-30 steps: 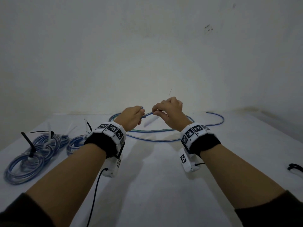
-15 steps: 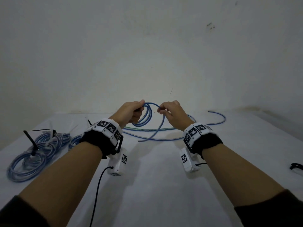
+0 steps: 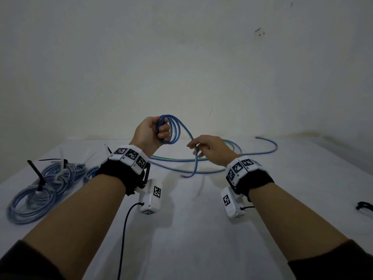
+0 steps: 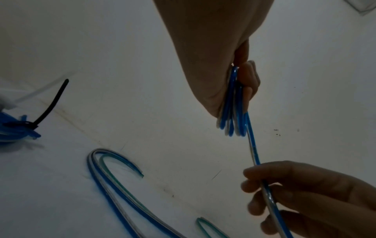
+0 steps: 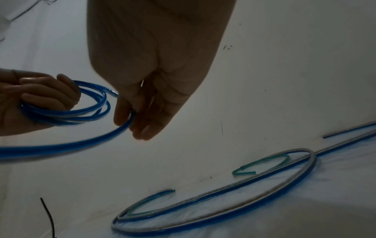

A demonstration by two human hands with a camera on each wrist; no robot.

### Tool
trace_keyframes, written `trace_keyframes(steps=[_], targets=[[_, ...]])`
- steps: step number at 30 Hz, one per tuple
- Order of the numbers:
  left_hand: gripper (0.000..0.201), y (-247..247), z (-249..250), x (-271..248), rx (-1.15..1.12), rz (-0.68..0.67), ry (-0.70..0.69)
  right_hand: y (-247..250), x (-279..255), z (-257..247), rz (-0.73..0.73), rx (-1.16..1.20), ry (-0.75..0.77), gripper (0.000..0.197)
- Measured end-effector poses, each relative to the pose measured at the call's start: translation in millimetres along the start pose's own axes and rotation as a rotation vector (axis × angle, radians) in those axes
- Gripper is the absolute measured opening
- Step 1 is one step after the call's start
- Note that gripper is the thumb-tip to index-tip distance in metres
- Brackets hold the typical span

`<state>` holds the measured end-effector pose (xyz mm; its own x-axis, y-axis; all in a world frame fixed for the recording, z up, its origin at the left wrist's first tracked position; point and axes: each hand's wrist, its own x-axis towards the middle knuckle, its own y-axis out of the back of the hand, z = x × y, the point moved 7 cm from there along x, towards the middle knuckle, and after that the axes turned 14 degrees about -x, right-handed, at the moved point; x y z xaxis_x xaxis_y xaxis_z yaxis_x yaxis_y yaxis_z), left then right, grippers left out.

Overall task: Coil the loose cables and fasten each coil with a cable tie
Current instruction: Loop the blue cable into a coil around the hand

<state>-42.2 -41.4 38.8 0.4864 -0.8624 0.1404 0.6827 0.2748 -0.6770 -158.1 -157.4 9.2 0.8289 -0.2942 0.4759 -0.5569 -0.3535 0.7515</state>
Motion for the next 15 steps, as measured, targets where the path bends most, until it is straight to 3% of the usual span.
trace_keyframes(steps=[3,9,15], targets=[[0.037,0,3,1,-0.041,-0.012,-0.027,-6,-3,-3,-0.052,-0.061,0.044,0.035],[0.043,-8,-3,-1,-0.018,-0.066,-0.046,-4,-6,-3,0.05,0.008,-0.029,0.012],[0.028,-20,-12,0,-0.005,-0.091,-0.051,-9,-4,-9,0.065,0.011,-0.046,0.011]])
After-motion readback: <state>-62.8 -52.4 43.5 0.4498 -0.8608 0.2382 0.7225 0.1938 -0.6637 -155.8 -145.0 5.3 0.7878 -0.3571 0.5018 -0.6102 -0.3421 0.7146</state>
